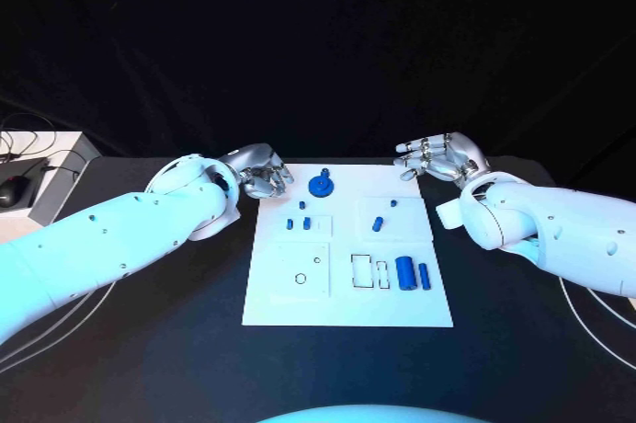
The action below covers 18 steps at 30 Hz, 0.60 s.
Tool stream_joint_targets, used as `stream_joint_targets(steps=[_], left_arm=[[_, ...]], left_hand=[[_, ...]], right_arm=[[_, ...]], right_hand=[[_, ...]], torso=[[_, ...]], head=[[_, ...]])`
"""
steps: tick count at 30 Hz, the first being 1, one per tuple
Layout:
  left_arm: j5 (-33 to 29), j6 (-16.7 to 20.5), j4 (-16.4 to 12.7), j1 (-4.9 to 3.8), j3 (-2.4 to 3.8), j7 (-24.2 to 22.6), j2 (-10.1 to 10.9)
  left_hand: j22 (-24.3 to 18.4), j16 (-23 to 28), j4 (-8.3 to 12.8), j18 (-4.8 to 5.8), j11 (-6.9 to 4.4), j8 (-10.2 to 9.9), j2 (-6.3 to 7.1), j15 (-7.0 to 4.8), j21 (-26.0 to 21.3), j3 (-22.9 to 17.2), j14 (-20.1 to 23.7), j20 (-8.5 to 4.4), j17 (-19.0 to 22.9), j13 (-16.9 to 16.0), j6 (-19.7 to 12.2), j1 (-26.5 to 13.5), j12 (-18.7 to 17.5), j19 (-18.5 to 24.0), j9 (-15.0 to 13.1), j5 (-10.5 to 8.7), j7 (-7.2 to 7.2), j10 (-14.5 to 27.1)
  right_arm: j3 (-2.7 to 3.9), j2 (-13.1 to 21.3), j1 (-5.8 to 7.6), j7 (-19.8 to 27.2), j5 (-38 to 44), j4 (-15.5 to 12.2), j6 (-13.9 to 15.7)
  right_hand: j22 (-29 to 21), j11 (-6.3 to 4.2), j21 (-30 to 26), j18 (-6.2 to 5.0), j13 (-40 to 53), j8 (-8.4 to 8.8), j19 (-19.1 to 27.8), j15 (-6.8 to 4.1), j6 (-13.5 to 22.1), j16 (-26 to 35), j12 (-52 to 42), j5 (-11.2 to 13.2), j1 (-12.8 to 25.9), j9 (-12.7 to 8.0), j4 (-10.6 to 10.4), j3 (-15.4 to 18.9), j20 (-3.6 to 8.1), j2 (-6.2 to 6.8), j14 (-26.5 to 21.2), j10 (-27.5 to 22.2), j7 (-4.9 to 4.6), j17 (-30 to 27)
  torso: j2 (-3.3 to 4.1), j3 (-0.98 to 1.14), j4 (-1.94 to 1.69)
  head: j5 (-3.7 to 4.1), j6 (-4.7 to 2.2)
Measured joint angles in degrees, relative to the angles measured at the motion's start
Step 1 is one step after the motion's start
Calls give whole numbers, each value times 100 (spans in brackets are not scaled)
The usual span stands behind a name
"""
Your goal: Assemble the parts on the task board
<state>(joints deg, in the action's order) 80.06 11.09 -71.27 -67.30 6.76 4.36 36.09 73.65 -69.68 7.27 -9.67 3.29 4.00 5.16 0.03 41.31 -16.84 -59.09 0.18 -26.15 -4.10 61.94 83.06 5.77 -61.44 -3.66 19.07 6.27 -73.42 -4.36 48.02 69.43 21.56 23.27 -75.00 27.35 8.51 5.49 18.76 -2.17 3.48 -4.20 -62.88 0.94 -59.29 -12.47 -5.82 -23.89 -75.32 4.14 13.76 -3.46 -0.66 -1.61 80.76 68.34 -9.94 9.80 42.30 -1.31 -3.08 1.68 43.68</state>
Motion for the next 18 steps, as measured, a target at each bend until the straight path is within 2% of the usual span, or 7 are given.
stream_joint_targets(steps=[3,6,7,10,13,16,18], left_arm=[[-662,174,-48,29,98,-131,189],[-1623,321,-95,56,155,-349,391],[-2026,357,-117,74,170,-449,460],[-3017,387,-200,147,192,-705,631],[-3817,371,-280,231,197,-919,785],[-4532,320,-384,305,203,-1123,912],[-4916,274,-463,344,210,-1251,977]], left_hand=[[-167,383,-44,3,83,0,44,71,-262,44,168,53,198,36,86,-44,0,156,0,0,68,262],[-376,761,-127,6,145,-16,41,122,-553,127,260,111,402,36,52,-103,0,275,0,0,101,404],[-512,940,-172,6,161,-16,35,122,-708,186,260,126,509,36,43,-115,0,290,0,0,111,467],[-879,1347,-308,7,205,-16,28,185,-1118,475,258,186,731,44,0,-219,67,263,0,0,110,587],[-1295,1886,-449,92,249,-16,14,244,-1580,775,275,266,1011,44,-30,-288,126,303,0,0,139,652],[-1812,2794,-545,181,265,-16,-49,328,-2152,1022,192,350,1439,52,-52,-223,127,387,1,0,118,708],[-2185,3564,-612,182,265,-15,-86,383,-2538,1115,27,446,1749,57,-53,-187,28,421,1,0,116,708]], right_arm=[[0,129,0,-95,518,-94,-102],[1,263,4,-252,1236,-196,-223],[2,306,6,-330,1547,-234,-265],[3,398,9,-561,2377,-317,-358],[3,465,9,-824,3154,-379,-416],[3,495,9,-1170,3998,-434,-449],[3,494,9,-1435,4555,-469,-462]], right_hand=[[407,-106,663,-44,0,10,-408,-211,-237,-617,143,83,-60,-8,80,-12,281,62,315,300,74,483],[854,-175,1258,-44,0,51,-320,-270,-309,-1338,220,92,-100,-28,145,-45,406,57,317,402,128,1066],[1046,-190,1510,-105,0,51,-296,-293,-336,-1619,220,92,-100,-28,151,-51,429,57,338,457,156,1303],[1494,-201,2039,-171,0,50,-154,-306,-355,-2265,219,92,-87,-28,193,-93,420,69,324,485,174,1899],[1823,-201,2381,-307,1,50,-64,-322,-371,-2806,219,163,-18,-27,198,-197,392,133,307,485,166,2366],[1933,-201,2481,-311,1,50,-115,-322,-371,-3056,219,248,48,-27,179,-249,392,127,307,485,166,2528],[1986,-187,2506,-310,1,50,-212,-323,-369,-3233,219,348,110,-27,156,-300,388,188,305,402,168,2626]], torso=[[-2,0,-3],[-9,0,-3],[-10,0,-3],[-13,-7,-3],[-16,-11,-1],[-21,-11,-2],[-26,-10,-2]], head=[[66,-19],[128,-46],[146,-55],[201,-92],[256,-118],[300,-143],[320,-154]])
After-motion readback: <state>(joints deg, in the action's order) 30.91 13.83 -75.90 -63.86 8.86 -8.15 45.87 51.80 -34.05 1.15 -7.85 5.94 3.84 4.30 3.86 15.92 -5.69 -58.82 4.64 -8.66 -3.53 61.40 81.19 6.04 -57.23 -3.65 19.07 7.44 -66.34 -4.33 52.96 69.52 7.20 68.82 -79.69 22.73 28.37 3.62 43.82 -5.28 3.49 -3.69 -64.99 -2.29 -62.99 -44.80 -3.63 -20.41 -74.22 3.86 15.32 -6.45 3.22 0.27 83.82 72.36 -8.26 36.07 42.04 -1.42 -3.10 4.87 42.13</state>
